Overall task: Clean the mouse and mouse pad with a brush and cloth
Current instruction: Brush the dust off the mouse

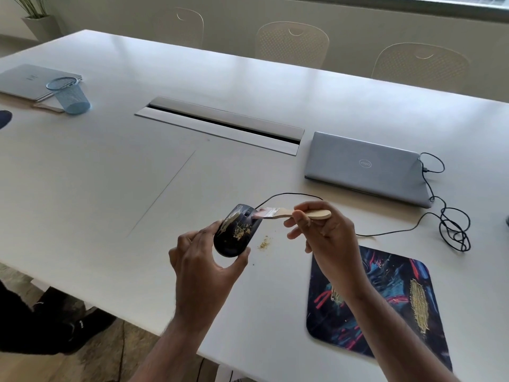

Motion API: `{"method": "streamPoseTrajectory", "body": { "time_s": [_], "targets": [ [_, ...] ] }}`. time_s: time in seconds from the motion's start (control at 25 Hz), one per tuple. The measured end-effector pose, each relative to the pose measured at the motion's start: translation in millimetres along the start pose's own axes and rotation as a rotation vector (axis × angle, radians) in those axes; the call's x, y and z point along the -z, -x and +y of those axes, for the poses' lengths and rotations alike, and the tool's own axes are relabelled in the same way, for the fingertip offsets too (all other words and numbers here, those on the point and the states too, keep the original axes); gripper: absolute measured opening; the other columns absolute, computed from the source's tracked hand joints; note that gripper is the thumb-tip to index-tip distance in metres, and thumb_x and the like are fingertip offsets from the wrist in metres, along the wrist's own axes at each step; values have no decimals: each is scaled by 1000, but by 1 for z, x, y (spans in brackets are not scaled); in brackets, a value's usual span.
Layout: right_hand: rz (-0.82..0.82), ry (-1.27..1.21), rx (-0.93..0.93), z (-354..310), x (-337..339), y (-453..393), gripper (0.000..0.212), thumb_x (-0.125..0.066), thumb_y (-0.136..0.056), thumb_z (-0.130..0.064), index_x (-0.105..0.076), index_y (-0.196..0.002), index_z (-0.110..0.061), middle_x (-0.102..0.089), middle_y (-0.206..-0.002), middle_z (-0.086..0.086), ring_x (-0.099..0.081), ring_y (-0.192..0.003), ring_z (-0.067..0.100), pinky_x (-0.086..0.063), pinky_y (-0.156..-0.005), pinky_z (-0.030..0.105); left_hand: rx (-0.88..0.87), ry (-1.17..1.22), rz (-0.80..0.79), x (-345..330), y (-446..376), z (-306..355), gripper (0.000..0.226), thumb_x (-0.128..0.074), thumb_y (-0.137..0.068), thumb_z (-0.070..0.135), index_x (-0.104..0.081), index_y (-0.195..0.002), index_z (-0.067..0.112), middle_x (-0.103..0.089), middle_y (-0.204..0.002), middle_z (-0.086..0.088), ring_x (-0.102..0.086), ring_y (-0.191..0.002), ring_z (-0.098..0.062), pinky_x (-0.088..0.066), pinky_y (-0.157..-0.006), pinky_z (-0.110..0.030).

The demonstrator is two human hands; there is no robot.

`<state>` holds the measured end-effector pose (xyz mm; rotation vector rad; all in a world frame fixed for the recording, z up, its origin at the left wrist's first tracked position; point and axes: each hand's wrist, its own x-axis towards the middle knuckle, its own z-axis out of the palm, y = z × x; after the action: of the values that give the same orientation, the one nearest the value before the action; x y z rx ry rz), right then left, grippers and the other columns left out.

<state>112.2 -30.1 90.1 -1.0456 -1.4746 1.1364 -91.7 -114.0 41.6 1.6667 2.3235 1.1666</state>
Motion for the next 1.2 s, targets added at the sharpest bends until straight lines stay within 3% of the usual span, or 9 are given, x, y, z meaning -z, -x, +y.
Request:
{"method": "streamPoseTrajectory", "body": {
  "time_s": [0.16,0.76,1.0,1.2],
  "targets": [
    [-5,-86,16,-3,-5,2,19,-66,-97,-24,-67,-106,-7,-80,-86,9,-77,-70,30,-46,-46,28,-6,6,7,0,0,2,69,-75,-76,61,-64,-130,20,-68,-115,11,-49,-112,-13,-32,-91,-31],
    [37,-9,-6,-7,-8,5,15,-69,-99,-27,-69,-105,-13,-81,-88,4,-78,-74,24,-47,-48,33,10,21,6,4,4,2,70,-74,-76,63,-64,-130,20,-63,-111,15,-44,-112,-8,-35,-93,-35],
    [-128,-8,119,-24,-9,17,15,-69,-97,-25,-69,-102,-11,-80,-85,5,-78,-72,20,-50,-52,20,6,-11,-4,1,4,2,72,-75,-72,62,-65,-130,19,-68,-111,8,-48,-111,-12,-34,-91,-33],
    [-180,110,131,-16,-9,17,12,-71,-99,-28,-69,-104,-17,-80,-88,0,-79,-76,16,-49,-54,20,-2,-23,6,1,2,2,72,-76,-72,61,-66,-129,19,-69,-110,8,-49,-110,-14,-30,-91,-30]
  ]
}}
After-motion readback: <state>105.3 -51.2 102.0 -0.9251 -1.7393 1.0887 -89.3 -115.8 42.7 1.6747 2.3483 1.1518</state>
